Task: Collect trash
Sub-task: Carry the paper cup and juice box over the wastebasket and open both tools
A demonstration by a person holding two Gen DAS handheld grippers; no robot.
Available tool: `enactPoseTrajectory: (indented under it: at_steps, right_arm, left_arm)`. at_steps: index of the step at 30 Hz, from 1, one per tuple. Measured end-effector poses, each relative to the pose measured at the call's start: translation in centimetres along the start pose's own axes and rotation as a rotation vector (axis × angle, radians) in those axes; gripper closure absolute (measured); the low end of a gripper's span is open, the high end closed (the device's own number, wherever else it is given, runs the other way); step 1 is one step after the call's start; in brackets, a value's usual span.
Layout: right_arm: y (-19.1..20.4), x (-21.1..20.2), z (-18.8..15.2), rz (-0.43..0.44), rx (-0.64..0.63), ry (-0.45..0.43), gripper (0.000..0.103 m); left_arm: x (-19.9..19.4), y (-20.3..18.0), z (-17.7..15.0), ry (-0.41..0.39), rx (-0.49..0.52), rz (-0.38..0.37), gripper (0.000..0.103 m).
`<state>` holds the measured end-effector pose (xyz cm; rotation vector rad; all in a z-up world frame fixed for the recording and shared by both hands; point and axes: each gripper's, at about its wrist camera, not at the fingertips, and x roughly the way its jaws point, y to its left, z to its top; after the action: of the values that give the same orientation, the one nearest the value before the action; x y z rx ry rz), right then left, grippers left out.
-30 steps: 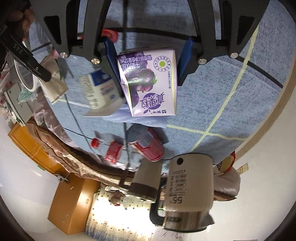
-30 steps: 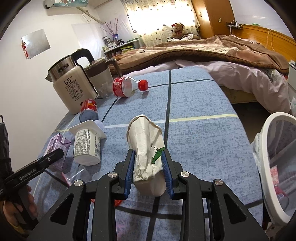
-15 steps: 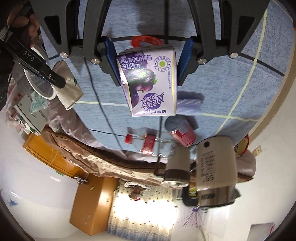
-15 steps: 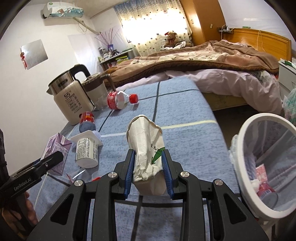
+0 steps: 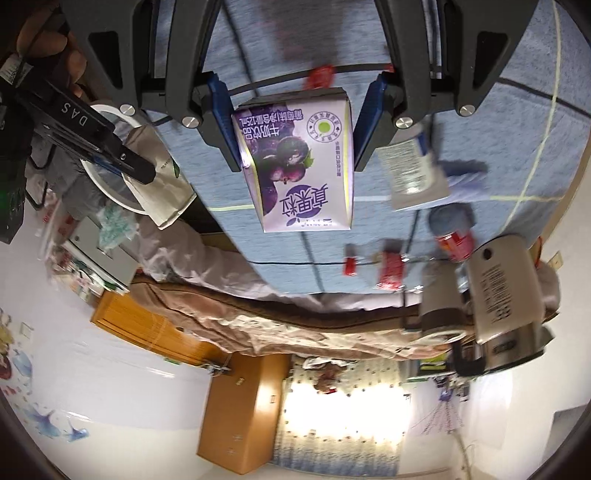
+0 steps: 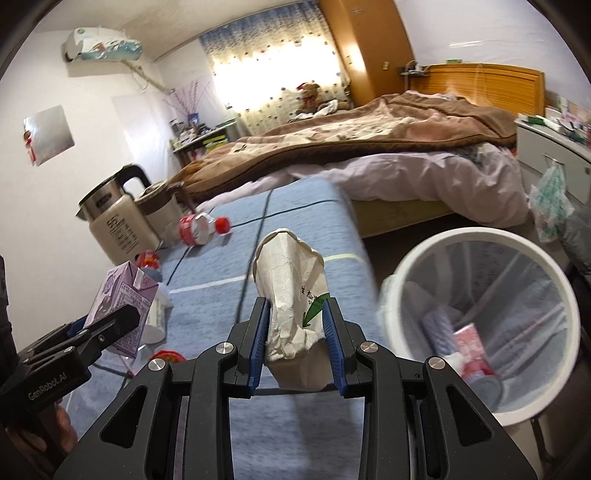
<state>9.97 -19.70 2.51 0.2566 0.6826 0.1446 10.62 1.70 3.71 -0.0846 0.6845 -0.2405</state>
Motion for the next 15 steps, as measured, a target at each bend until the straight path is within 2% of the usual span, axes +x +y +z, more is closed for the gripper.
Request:
enactPoseTrajectory:
  at_steps: [15]
  right_arm:
    - [-6.8, -4.2, 0.3, -0.122, 0.084, -0.063, 0.072]
  left_arm:
    - [1.9, -8.4, 0.5, 0.017, 0.121, -0.126, 0.043]
